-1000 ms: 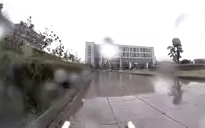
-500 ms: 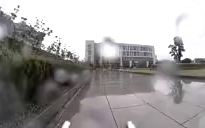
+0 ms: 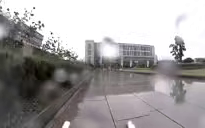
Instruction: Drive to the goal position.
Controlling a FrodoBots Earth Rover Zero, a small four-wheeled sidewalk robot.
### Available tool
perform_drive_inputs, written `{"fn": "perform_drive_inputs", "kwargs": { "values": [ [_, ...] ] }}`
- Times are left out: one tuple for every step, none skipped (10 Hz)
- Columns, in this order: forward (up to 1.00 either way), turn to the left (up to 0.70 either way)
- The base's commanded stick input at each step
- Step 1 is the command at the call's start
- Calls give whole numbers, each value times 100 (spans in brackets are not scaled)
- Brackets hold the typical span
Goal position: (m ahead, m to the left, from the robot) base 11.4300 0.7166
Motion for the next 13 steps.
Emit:
{"fn": "perform_drive_inputs", "kwargs": {
  "values": [
    [70,14],
    [70,14],
    [70,7],
    [70,0],
    [70,0],
    [70,0],
    [70,0],
    [70,0],
    [70,0],
    [70,0],
    [70,0],
    [70,0],
    [70,0]
  ]
}}
